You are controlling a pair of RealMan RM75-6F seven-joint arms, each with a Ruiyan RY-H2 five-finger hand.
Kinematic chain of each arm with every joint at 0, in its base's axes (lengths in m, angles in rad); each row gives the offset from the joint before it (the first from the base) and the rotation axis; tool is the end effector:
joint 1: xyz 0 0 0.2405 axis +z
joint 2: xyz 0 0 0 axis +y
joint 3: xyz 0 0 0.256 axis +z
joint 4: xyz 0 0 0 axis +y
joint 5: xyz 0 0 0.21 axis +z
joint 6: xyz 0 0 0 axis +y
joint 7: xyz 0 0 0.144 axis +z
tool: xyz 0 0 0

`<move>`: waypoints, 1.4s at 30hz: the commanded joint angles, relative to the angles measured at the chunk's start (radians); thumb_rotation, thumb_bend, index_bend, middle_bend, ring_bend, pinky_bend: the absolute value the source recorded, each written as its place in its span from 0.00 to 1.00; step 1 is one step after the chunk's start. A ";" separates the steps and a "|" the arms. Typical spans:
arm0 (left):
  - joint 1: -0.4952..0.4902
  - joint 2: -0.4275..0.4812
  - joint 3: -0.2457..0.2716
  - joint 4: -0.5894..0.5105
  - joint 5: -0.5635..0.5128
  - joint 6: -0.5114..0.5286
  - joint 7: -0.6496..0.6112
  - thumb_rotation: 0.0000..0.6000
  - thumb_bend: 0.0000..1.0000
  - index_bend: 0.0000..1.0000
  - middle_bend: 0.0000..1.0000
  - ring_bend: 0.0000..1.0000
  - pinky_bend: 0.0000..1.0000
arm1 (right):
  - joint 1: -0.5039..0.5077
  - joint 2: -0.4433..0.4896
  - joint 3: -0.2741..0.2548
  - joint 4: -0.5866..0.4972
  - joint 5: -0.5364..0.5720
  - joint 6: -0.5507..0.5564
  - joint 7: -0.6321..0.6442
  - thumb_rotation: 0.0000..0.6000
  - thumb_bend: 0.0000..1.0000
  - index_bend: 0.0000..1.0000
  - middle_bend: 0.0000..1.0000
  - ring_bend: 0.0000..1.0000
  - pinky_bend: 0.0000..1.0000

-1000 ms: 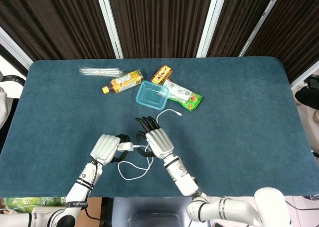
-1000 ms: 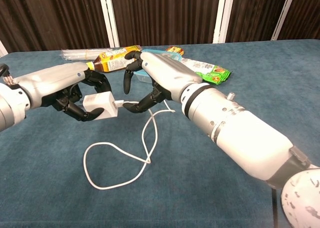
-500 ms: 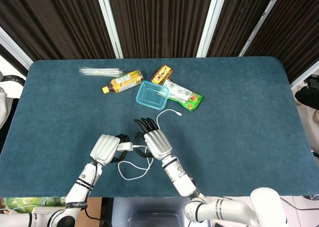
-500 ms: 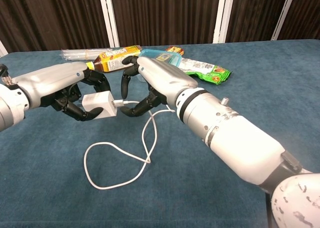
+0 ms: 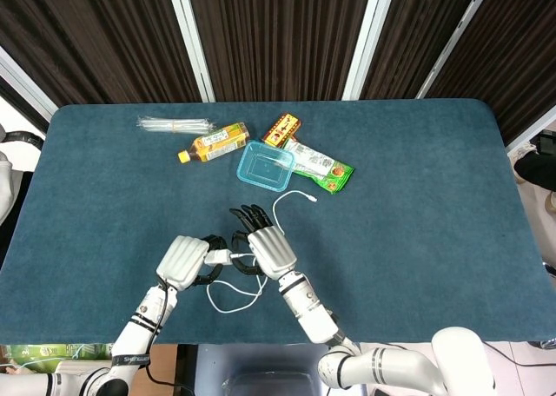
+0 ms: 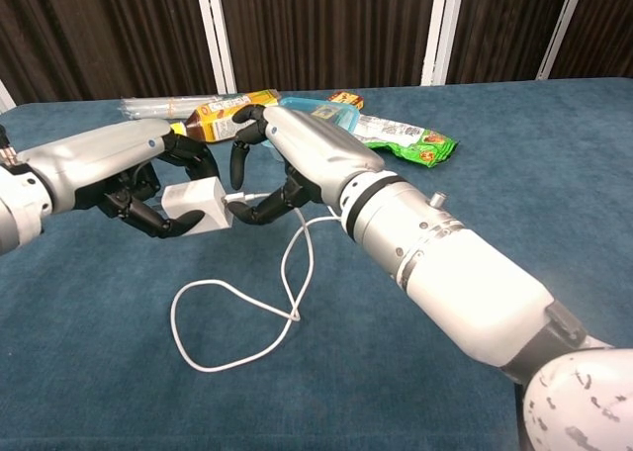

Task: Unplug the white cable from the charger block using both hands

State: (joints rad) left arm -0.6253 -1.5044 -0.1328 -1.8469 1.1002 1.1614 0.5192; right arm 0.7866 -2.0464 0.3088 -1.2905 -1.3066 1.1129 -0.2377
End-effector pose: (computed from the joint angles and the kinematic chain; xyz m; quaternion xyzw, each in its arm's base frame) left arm -0.1190 0.2745 0.0015 -0.7171 -0.4093 -0.4036 0.3941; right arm -0.0241 -0.3015 -0.1074 0.6665 -0.4133 0.5407 0.3043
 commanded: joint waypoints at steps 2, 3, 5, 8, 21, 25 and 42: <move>0.001 0.001 0.001 -0.002 0.001 0.004 0.000 1.00 0.60 0.75 0.78 0.98 1.00 | 0.001 -0.002 0.000 0.004 0.004 -0.003 0.007 1.00 0.44 0.69 0.20 0.00 0.00; 0.000 0.001 0.001 -0.002 0.002 0.005 0.000 1.00 0.60 0.75 0.78 0.98 1.00 | 0.001 -0.002 0.000 0.005 0.005 -0.004 0.008 1.00 0.44 0.69 0.20 0.00 0.00; 0.000 0.001 0.001 -0.003 0.003 0.006 0.001 1.00 0.60 0.75 0.78 0.98 1.00 | 0.002 -0.004 0.000 0.006 0.006 -0.004 0.010 1.00 0.44 0.69 0.20 0.00 0.00; 0.000 0.002 0.002 -0.005 0.005 0.009 0.001 1.00 0.60 0.75 0.78 0.98 1.00 | 0.003 -0.005 0.000 0.005 0.011 -0.009 0.014 1.00 0.44 0.69 0.20 0.00 0.00; 0.001 0.011 0.006 -0.019 0.012 0.013 -0.004 1.00 0.60 0.75 0.78 0.98 1.00 | 0.009 -0.021 0.011 0.002 0.017 -0.003 0.033 1.00 0.55 0.76 0.27 0.01 0.00; 0.001 0.014 0.005 -0.020 0.012 0.014 -0.005 1.00 0.60 0.75 0.78 0.98 1.00 | 0.008 -0.029 0.014 0.007 0.007 0.013 0.047 1.00 0.61 0.85 0.33 0.06 0.00; 0.004 0.058 -0.004 -0.017 0.031 0.022 -0.021 1.00 0.60 0.75 0.78 0.98 1.00 | -0.020 0.042 -0.023 -0.060 -0.007 0.027 -0.008 1.00 0.65 0.87 0.35 0.08 0.00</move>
State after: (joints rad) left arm -0.6231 -1.4493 -0.1348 -1.8651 1.1285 1.1813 0.5010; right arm 0.7741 -2.0140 0.2945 -1.3406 -1.3062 1.1332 -0.2433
